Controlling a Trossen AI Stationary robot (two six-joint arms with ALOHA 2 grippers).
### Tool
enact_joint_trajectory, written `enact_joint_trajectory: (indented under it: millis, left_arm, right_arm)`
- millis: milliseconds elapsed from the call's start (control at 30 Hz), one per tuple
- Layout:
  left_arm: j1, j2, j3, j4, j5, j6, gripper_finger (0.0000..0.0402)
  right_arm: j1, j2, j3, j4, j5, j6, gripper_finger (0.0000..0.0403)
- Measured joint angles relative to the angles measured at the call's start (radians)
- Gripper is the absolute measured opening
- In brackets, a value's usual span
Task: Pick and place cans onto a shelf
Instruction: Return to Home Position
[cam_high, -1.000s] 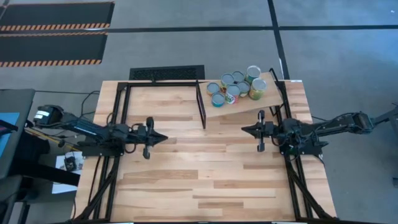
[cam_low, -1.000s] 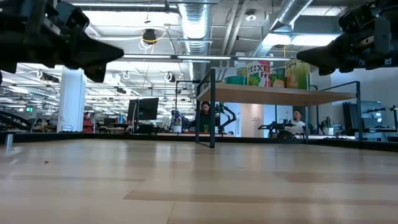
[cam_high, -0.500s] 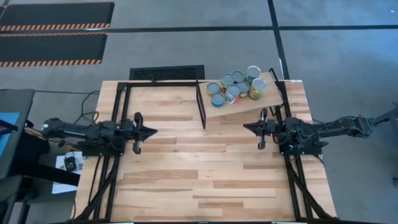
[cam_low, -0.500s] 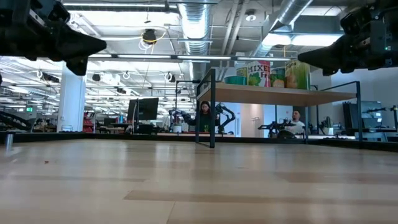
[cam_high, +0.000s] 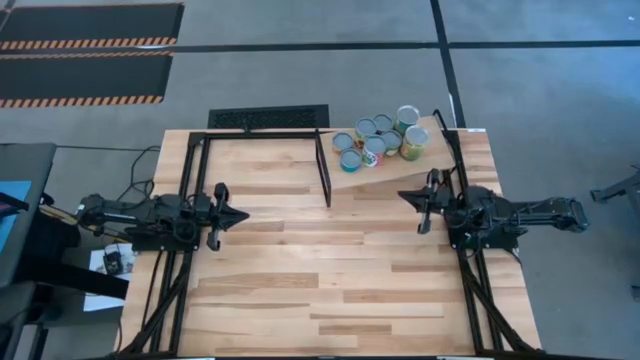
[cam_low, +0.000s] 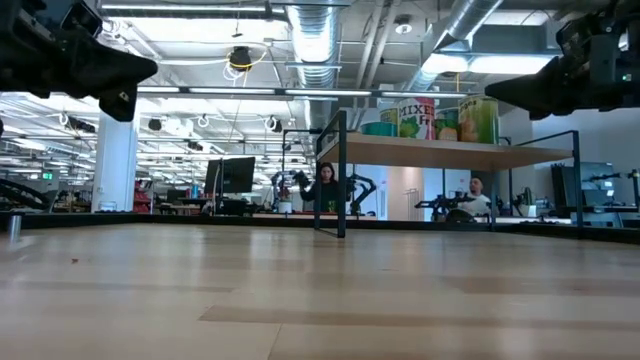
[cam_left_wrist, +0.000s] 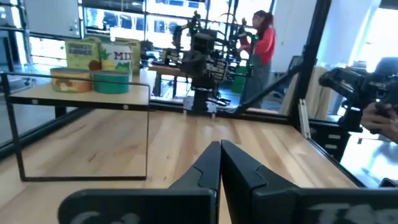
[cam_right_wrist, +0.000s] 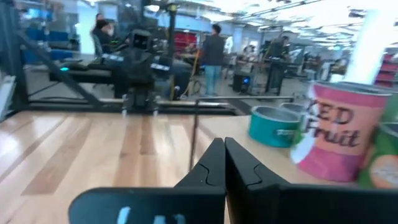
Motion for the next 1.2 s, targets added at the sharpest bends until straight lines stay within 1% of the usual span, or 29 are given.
enact_joint_trajectory:
  millis: [133, 300, 433, 500, 600, 667, 733, 1200]
  left_arm:
    - [0.000, 0.000, 0.000, 0.000, 0.018, 0.008, 0.0000]
    - [0.000, 0.000, 0.000, 0.012, 0.073, 0.007, 0.0000]
    - [0.000, 0.000, 0.000, 0.017, 0.098, 0.001, 0.0000]
    - [0.000, 0.000, 0.000, 0.021, 0.097, 0.009, 0.0000]
    - [0.000, 0.002, 0.000, 0.020, 0.064, 0.018, 0.0000]
    - [0.000, 0.003, 0.000, -0.007, 0.030, 0.046, 0.0000]
    - [0.001, 0.014, -0.001, -0.004, 0.021, 0.066, 0.0000]
    - [0.001, 0.018, -0.001, -0.004, 0.019, 0.077, 0.0000]
  right_arm:
    - [-0.037, -0.034, 0.000, -0.043, -0.023, 0.006, 0.0010]
    - [-0.047, -0.152, 0.000, -0.089, -0.032, -0.001, 0.0009]
    - [-0.046, -0.151, -0.001, -0.042, -0.047, -0.053, 0.0008]
    - [-0.061, -0.150, -0.001, -0.099, -0.034, -0.068, 0.0015]
    - [-0.078, -0.150, -0.001, -0.168, -0.008, 0.026, 0.0029]
    - [-0.091, -0.130, 0.002, -0.169, -0.005, 0.086, 0.0037]
    - [-0.098, -0.114, 0.004, -0.172, -0.002, 0.112, 0.0043]
    - [-0.100, -0.111, 0.006, -0.180, -0.001, 0.113, 0.0047]
